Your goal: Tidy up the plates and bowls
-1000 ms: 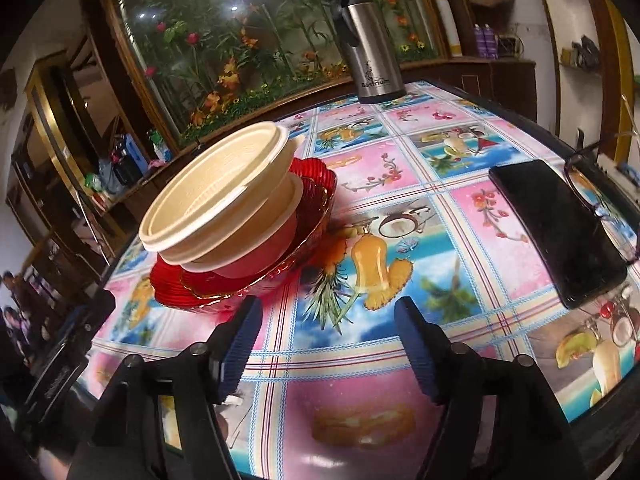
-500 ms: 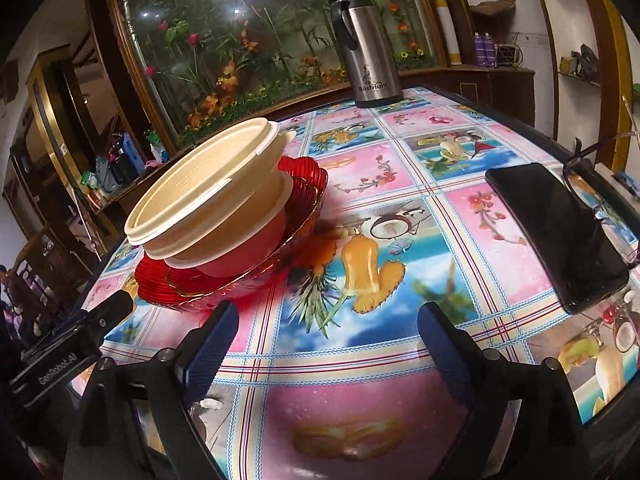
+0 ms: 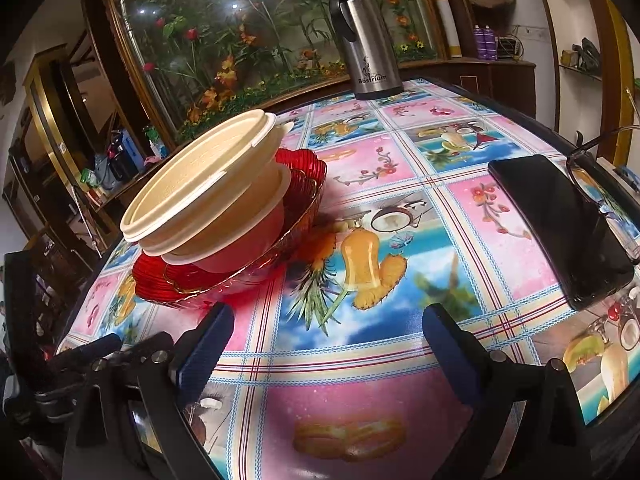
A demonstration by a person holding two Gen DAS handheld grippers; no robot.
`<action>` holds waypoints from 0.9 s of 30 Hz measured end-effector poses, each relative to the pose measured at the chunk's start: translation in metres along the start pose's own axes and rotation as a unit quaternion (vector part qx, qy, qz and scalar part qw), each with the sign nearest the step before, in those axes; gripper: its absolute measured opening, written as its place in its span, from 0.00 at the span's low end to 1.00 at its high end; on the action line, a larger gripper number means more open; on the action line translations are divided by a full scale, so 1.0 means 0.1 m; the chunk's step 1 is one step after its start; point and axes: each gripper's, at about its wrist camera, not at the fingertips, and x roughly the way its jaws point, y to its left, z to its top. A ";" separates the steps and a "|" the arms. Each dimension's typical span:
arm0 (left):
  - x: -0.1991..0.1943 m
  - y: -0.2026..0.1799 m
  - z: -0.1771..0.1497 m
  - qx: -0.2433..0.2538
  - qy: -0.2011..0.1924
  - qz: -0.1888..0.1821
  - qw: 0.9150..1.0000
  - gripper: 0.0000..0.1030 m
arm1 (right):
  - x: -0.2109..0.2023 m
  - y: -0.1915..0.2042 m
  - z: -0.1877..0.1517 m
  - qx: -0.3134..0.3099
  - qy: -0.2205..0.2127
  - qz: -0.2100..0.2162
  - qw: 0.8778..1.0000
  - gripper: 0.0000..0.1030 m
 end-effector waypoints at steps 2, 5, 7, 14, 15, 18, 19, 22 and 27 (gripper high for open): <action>-0.01 -0.01 -0.01 0.003 0.002 -0.008 1.000 1.00 | 0.00 0.00 0.00 0.001 0.001 0.000 1.000 0.94; 0.02 0.01 0.03 0.000 0.022 -0.010 1.000 1.00 | 0.01 0.00 0.00 0.000 0.006 -0.002 1.000 0.94; 0.04 0.01 0.06 0.002 0.031 -0.011 0.999 1.00 | 0.02 0.00 0.00 0.001 0.010 0.000 1.000 0.94; 0.06 -0.04 0.09 -0.006 0.033 -0.003 0.999 1.00 | 0.10 0.07 0.00 -0.019 0.035 -0.018 0.999 0.94; 0.06 -0.05 0.09 -0.004 0.030 -0.004 1.000 1.00 | 0.12 0.09 0.00 -0.025 0.039 -0.022 0.999 0.94; 0.04 -0.05 0.06 0.000 0.023 -0.009 1.000 1.00 | 0.14 0.12 0.00 -0.036 0.045 -0.030 0.998 0.94; 0.02 -0.05 0.03 -0.003 0.022 -0.007 1.000 1.00 | 0.14 0.12 0.00 -0.036 0.045 -0.030 0.998 0.94; -0.03 -0.07 -0.02 -0.002 0.009 -0.010 1.000 1.00 | 0.11 0.10 0.00 -0.028 0.040 -0.027 0.998 0.94; -0.20 -0.08 -0.11 -0.017 -0.050 -0.024 0.998 1.00 | 0.08 0.07 -0.01 -0.019 0.028 -0.026 0.999 0.94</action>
